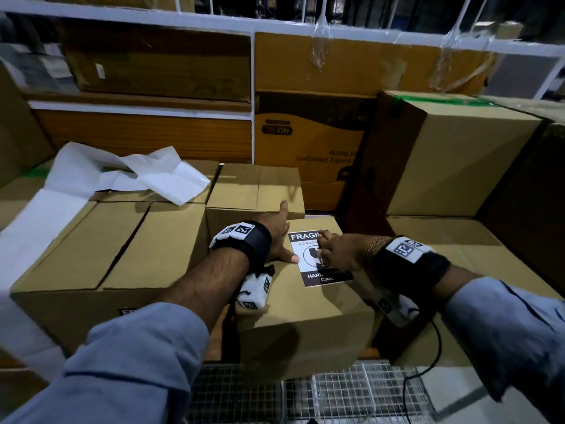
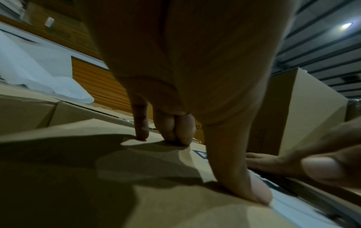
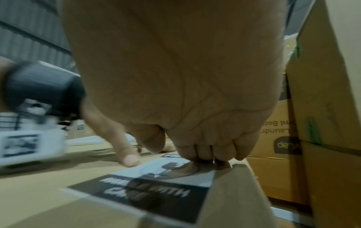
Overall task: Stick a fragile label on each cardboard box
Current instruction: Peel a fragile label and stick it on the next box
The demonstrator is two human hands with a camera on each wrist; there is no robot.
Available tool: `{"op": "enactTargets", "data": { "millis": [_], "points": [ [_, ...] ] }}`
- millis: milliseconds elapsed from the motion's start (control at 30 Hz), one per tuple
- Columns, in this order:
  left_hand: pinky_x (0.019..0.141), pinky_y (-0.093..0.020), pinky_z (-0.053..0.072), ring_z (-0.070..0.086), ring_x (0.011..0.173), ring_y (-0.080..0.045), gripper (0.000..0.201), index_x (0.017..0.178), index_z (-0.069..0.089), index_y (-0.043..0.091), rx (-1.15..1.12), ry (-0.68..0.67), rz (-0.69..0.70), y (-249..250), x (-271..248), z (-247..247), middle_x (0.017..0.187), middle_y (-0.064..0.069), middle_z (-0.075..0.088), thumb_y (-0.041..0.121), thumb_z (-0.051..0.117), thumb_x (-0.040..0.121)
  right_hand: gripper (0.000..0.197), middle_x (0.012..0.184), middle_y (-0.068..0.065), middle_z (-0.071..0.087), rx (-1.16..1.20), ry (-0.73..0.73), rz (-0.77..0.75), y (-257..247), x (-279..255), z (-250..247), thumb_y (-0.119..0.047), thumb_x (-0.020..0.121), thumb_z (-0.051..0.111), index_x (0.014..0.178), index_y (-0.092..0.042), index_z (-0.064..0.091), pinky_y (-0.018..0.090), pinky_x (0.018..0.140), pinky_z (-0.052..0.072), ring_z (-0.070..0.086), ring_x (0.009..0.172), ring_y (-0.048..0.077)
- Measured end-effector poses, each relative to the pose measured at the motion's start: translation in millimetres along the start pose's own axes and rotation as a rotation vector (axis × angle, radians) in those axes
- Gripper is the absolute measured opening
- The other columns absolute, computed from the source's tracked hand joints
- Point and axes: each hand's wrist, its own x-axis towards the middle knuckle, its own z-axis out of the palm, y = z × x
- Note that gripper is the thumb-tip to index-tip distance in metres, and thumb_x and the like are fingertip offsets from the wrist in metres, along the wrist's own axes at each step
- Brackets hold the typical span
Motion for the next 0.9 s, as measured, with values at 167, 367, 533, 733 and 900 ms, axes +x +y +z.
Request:
{"op": "enactTargets", "data": {
  "millis": [167, 367, 533, 733, 900],
  "points": [
    [0.103, -0.044, 0.050, 0.056, 0.129, -0.032, 0.146, 0.161, -0.019, 0.016, 0.038, -0.002, 0.001, 4.8, -0.4, -2.2, 0.150, -0.011, 0.054, 0.054, 0.089, 0.071, 0.062, 0.171, 0.021, -0.008, 0.172, 0.049, 0.044, 9.2, 14.9, 3.6, -0.041, 0.113, 0.022, 0.165, -0.009, 0.011, 0.048, 0.129, 0.009, -0.002, 0.160, 0.033],
    [0.105, -0.045, 0.049, 0.055, 0.129, -0.032, 0.146, 0.161, -0.018, 0.014, 0.051, -0.003, -0.024, 6.3, -0.7, -1.5, 0.148, -0.010, 0.056, 0.056, 0.089, 0.070, 0.074, 0.173, 0.010, -0.008, 0.223, 0.163, 0.122, 3.4, 10.2, 21.8, -0.047, 0.110, 0.028, 0.165, -0.009, -0.003, 0.050, 0.129, 0.009, -0.005, 0.160, 0.032],
    [0.104, -0.045, 0.049, 0.055, 0.128, -0.033, 0.144, 0.161, -0.017, 0.013, 0.067, -0.011, -0.024, 7.6, -2.4, -1.5, 0.148, -0.014, 0.055, 0.055, 0.088, 0.072, 0.074, 0.173, 0.010, 0.006, 0.183, 0.194, 0.125, -1.2, -4.5, 21.6, -0.049, 0.107, 0.036, 0.165, -0.011, 0.010, 0.052, 0.127, 0.020, 0.004, 0.159, 0.034],
    [0.105, -0.040, 0.045, 0.051, 0.135, -0.032, 0.130, 0.164, -0.006, 0.018, 0.078, -0.012, 0.033, 7.6, -7.0, -4.0, 0.155, -0.009, 0.049, 0.053, 0.085, 0.077, 0.067, 0.171, 0.011, 0.020, 0.154, 0.206, 0.113, -4.2, -23.1, 20.0, -0.047, 0.106, 0.040, 0.162, -0.011, 0.027, 0.051, 0.123, 0.029, 0.016, 0.157, 0.033],
    [0.109, -0.035, 0.037, 0.041, 0.143, -0.029, 0.079, 0.162, 0.029, 0.029, 0.214, -0.072, 0.123, 10.9, -11.8, -9.6, 0.162, -0.007, 0.038, 0.053, 0.065, 0.095, 0.063, 0.167, 0.010, 0.029, 0.179, 0.210, 0.087, -3.2, -40.3, 27.9, -0.040, 0.103, 0.044, 0.159, -0.015, 0.034, 0.051, 0.120, 0.035, 0.024, 0.153, 0.033]
  ]
}}
